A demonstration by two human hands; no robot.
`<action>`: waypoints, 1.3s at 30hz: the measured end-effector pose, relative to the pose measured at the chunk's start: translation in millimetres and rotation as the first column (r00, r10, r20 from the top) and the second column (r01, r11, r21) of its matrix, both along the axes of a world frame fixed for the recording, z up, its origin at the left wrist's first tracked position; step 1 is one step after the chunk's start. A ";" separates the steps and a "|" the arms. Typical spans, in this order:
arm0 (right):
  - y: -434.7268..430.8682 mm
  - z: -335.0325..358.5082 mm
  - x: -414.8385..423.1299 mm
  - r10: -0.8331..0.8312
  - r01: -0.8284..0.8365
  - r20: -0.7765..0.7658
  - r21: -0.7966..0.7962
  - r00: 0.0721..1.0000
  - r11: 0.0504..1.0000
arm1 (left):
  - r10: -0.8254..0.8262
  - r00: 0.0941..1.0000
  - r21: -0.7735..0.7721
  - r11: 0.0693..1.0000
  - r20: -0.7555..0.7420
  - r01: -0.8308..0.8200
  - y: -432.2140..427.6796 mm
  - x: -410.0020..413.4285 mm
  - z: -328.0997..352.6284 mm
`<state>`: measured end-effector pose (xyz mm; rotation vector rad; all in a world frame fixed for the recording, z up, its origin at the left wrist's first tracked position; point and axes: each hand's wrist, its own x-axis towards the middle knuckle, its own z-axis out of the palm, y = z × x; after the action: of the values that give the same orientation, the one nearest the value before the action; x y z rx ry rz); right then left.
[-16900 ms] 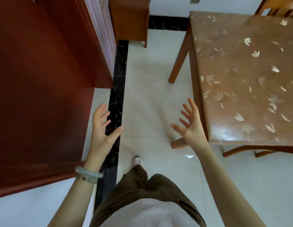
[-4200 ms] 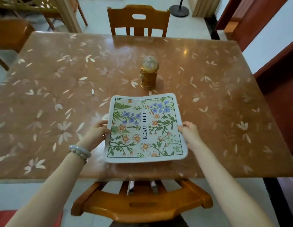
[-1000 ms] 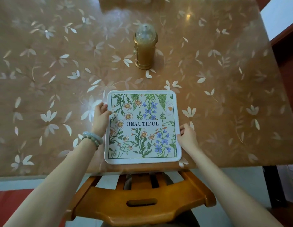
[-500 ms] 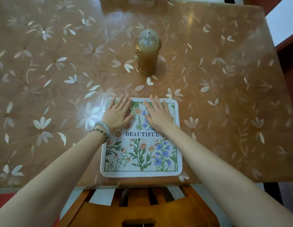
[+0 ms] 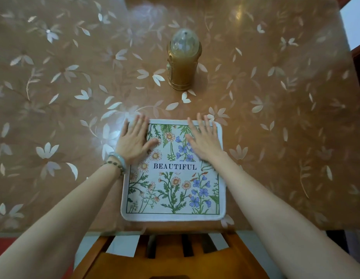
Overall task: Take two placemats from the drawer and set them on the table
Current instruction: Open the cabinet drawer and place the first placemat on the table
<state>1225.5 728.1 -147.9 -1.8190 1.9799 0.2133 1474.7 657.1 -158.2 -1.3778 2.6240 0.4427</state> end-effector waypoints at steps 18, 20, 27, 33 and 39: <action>121.2 -7.1 -8.7 0.046 -0.045 -0.041 0.017 0.998 0.999 | -0.071 0.997 0.004 0.998 0.040 0.070 100.2 71.9 -0.5; 156.9 -11.4 -4.5 0.109 -0.111 -0.064 -0.019 0.992 0.994 | -0.133 0.988 0.010 0.991 0.083 0.133 121.6 88.5 1.7; 197.2 -12.6 5.3 0.338 -0.343 -0.060 -0.099 0.939 0.934 | -0.310 0.936 -0.012 0.949 0.165 0.316 148.0 103.9 6.9; 171.5 -9.5 47.0 0.410 -0.409 -0.010 -0.051 0.912 0.911 | -0.431 0.894 -0.002 0.901 0.121 0.435 156.3 55.4 2.0; 168.8 -10.4 59.4 0.399 -0.399 -0.017 -0.023 0.917 0.917 | -0.426 0.899 -0.012 0.903 0.105 0.429 160.2 34.5 0.8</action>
<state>1284.9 897.0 -158.3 -2.2296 1.6021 0.3238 1509.2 817.3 -157.4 -0.7624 2.7476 0.2587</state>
